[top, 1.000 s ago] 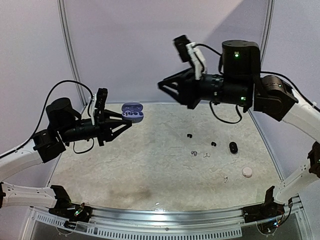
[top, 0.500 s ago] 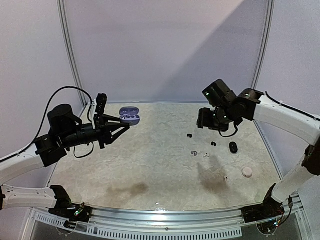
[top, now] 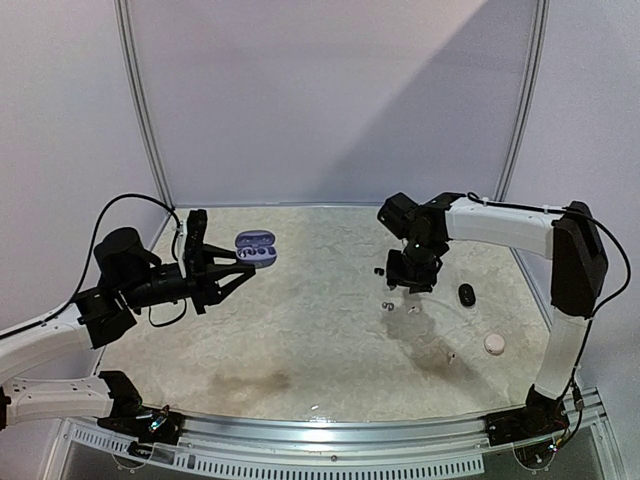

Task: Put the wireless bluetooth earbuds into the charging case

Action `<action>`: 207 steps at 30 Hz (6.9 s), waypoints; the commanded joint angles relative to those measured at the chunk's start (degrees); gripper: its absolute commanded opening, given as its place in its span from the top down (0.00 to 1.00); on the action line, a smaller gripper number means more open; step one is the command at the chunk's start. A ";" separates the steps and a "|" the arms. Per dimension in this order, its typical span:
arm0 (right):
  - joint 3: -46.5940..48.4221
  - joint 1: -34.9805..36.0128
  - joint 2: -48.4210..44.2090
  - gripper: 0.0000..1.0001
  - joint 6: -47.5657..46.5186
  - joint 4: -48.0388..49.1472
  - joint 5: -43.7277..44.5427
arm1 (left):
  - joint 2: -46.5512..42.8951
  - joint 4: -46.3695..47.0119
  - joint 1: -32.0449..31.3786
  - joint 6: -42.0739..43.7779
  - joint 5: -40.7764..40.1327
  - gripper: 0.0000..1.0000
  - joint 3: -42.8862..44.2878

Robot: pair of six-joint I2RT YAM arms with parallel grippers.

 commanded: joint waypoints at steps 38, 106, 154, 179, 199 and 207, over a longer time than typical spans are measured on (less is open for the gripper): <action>5.25 -2.94 15.03 0.78 -1.69 -0.52 -8.89 | -0.99 2.36 2.70 1.49 0.40 1.00 -1.38; 24.29 34.89 -2.14 1.00 -55.11 47.17 28.86 | 3.16 9.69 1.38 -0.31 -6.42 1.00 8.92; 24.03 34.92 2.47 0.87 -55.44 42.51 30.10 | 3.23 9.47 1.47 -2.30 -10.87 1.00 9.64; 22.01 32.22 -1.31 0.68 -47.99 35.99 24.16 | 3.19 8.96 1.55 -1.89 -10.58 1.00 9.42; 17.16 30.74 -11.94 0.64 -48.79 38.08 19.15 | 3.48 6.56 1.56 0.40 -8.59 1.00 9.07; 18.04 29.41 -12.21 0.74 -45.84 39.13 12.82 | 4.09 6.70 1.48 2.22 -5.13 1.00 9.58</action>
